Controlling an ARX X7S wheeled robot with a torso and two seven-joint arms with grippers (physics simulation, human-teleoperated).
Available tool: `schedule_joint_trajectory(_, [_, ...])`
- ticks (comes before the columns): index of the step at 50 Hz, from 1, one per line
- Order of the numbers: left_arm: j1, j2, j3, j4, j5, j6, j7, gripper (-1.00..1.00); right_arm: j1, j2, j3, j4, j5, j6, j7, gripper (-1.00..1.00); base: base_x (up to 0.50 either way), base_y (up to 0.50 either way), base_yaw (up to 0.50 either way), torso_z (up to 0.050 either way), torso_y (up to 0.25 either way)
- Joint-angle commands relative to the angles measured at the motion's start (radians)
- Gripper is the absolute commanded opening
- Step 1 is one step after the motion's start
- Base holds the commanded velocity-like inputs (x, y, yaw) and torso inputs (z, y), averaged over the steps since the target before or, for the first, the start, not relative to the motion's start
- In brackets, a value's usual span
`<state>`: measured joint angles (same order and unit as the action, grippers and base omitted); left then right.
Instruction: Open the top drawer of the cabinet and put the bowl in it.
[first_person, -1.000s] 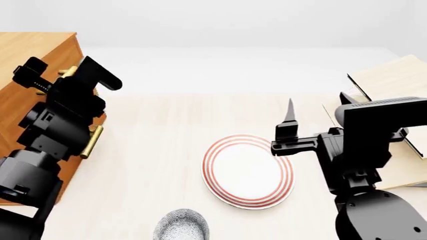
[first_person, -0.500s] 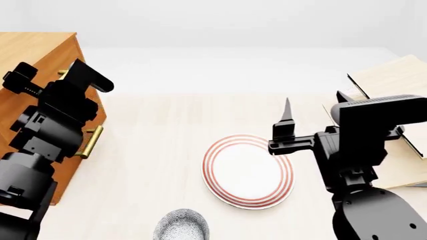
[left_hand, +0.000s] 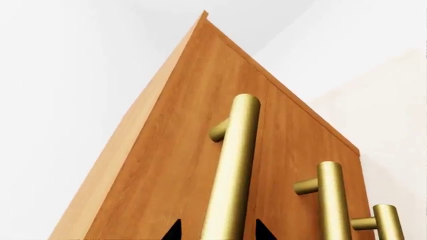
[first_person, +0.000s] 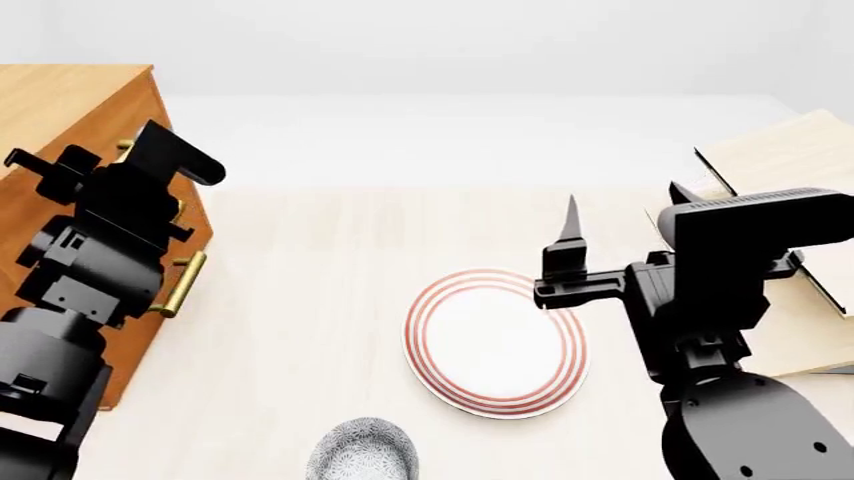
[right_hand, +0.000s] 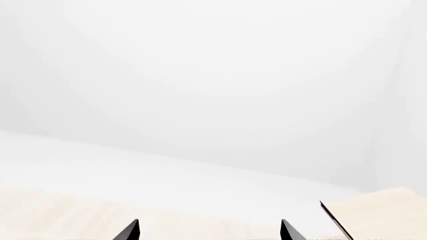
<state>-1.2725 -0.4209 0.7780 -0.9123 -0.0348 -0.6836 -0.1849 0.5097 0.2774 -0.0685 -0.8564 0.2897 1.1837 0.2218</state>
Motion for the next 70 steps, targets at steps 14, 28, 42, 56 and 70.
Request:
schedule_joint_trajectory(14, [0.023,0.008,-0.038,0.017,0.008,0.034,-0.011,-1.00,-0.016,0.004,-0.003,0.022,0.007,-0.031,0.006,1.00,0.00,0.00,0.00,0.000,0.000])
schedule_joint_trajectory(28, [0.060,-0.002,-0.033,0.141,0.003,-0.004,-0.004,-1.00,-0.017,0.006,0.007,0.014,0.017,-0.029,0.010,1.00,0.00,0.00,0.00,0.000,0.000])
schedule_joint_trajectory(42, [0.081,-0.004,-0.021,0.213,0.003,-0.027,0.004,-1.00,-0.024,0.008,0.011,0.016,0.024,-0.037,0.014,1.00,0.00,0.00,0.00,0.000,0.000])
schedule_joint_trajectory(56, [0.085,0.002,-0.015,0.219,0.003,-0.024,0.009,-1.00,-0.023,0.010,0.017,0.015,0.033,-0.038,0.016,1.00,0.00,0.00,0.00,0.000,0.000])
schedule_joint_trajectory(70, [0.094,0.002,-0.008,0.252,0.003,-0.034,0.014,-1.00,-0.018,0.012,0.018,0.017,0.041,-0.038,0.021,1.00,0.00,0.00,0.00,0.000,0.000])
